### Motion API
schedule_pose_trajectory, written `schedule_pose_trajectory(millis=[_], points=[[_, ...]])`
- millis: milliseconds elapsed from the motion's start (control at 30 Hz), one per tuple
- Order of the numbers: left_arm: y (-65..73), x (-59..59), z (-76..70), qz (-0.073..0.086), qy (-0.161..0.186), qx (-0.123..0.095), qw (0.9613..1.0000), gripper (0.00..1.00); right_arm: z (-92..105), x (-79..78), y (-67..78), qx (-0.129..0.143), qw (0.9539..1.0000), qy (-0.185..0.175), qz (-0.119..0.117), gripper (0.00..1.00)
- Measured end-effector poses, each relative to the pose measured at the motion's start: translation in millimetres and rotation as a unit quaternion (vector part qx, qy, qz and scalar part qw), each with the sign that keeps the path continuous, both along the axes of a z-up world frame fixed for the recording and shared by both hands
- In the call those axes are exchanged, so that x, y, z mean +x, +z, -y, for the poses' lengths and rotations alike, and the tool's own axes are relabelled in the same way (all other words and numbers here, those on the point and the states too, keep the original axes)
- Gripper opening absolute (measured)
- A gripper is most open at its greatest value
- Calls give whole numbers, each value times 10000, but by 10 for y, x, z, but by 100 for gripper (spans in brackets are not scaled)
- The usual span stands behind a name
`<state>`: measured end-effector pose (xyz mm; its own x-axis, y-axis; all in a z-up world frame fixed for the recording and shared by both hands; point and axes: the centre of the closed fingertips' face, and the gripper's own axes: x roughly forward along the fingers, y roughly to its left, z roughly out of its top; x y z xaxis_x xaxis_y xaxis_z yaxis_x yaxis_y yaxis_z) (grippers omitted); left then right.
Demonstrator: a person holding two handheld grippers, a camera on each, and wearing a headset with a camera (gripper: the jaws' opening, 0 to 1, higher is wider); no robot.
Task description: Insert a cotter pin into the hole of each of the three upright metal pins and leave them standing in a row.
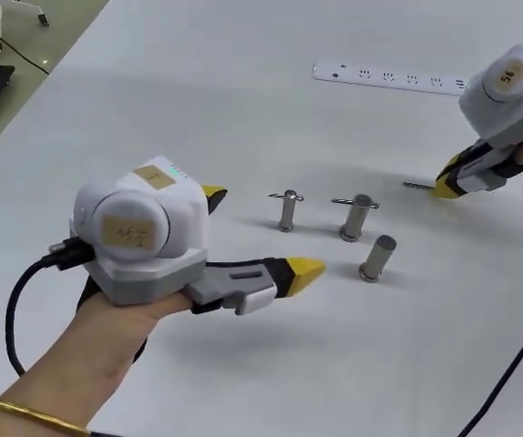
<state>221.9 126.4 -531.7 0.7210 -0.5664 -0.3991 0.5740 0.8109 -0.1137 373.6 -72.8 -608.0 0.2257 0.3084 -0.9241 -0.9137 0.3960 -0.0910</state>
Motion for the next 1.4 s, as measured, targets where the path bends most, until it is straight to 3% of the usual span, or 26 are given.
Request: schedule_pose_trajectory(millis=[467,1000,1400], points=[[-5,-7,9,-25,-32,6,10000,81,46,12,-31,-52,9998,64,-156,5],[3,-20,27,-71,-59,-43,9999,77,20,-39,-28,-334,9967,654,-339,2],[3,-13,26,-85,-80,-52,9999,75,4,-14,-49,-740,9849,1545,-242,0]])
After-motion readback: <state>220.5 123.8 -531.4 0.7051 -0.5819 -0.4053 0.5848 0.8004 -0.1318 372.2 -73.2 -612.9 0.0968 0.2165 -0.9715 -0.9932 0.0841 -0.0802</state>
